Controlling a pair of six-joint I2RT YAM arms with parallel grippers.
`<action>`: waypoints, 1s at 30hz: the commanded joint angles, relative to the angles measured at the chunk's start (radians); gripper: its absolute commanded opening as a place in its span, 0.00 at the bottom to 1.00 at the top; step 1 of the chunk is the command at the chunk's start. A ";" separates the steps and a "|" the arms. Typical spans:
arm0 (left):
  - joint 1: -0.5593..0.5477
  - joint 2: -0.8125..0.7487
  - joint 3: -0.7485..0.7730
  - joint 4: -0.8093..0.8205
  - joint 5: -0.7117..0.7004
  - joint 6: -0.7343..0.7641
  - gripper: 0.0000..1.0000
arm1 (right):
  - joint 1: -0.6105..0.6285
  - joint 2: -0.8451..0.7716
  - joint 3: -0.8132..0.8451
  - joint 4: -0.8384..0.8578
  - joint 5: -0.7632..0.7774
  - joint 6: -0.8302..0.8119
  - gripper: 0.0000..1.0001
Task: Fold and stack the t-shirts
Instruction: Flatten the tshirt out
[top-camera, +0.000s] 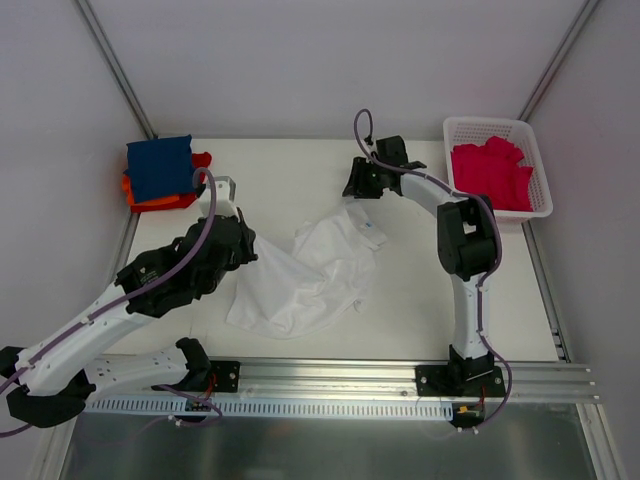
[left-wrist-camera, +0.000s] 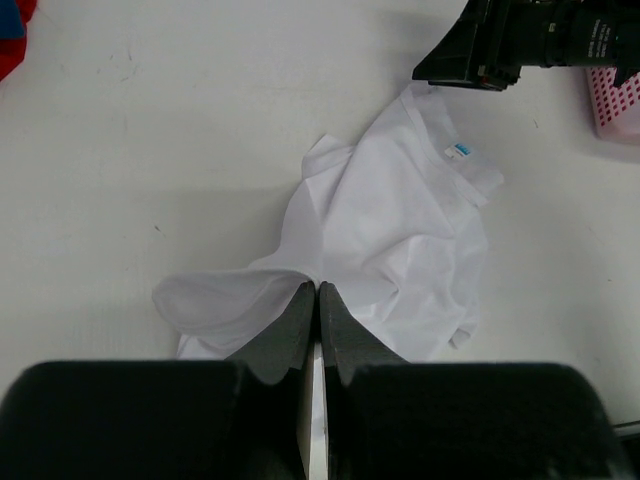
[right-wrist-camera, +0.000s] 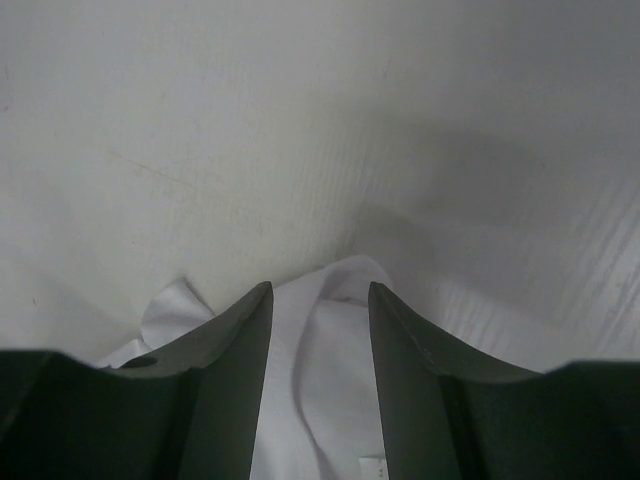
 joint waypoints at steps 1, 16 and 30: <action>-0.009 0.011 -0.006 0.012 -0.019 -0.013 0.00 | 0.003 0.018 0.085 -0.017 -0.026 0.001 0.46; -0.009 0.026 -0.018 0.012 -0.024 -0.016 0.00 | 0.028 0.044 0.098 -0.029 -0.024 -0.002 0.46; -0.009 0.011 -0.028 0.012 -0.023 -0.019 0.00 | 0.052 0.020 -0.028 0.036 -0.024 0.014 0.46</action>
